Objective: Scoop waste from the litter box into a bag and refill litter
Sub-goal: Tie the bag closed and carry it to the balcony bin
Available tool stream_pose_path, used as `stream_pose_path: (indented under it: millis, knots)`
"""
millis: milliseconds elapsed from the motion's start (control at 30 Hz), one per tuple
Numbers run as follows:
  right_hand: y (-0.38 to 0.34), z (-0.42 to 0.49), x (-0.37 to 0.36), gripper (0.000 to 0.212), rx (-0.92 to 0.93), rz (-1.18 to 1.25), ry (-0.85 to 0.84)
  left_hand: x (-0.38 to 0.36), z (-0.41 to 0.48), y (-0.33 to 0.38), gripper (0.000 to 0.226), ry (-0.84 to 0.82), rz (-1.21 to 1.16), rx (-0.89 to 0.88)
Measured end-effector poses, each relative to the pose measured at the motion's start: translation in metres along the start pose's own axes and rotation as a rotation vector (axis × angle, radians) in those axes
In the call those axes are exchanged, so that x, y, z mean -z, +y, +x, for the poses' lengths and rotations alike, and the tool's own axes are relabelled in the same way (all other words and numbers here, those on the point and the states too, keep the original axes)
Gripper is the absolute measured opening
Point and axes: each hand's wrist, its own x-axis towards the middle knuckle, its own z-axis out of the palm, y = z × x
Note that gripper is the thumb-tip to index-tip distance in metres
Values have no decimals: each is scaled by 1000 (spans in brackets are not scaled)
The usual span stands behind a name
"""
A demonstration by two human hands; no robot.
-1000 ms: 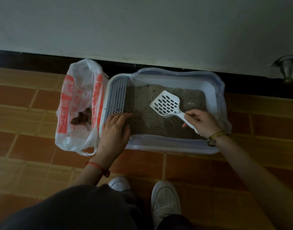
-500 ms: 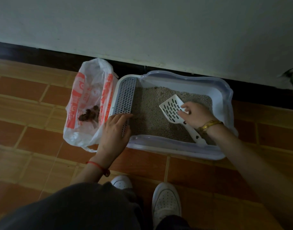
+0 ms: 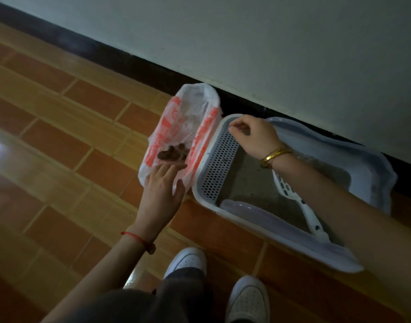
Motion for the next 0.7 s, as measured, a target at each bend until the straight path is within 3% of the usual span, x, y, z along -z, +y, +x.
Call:
stream_pose_path:
  millis: [267,500,600,700]
  knots:
    - [-16,67,-30,36,-157,-34,-65,2,-34,-27,35,7,70,70]
    - [-19,118,-51,50,-359,105,-32,-3,-50,-33,56,68,97,170]
    - [-7,134,-67,77,-428,201,-54,-6,-53,-41,57,44,119,196]
    - [-28,119,-69,60,-478,151,-50,-9,-52,-44,53,18,164,172]
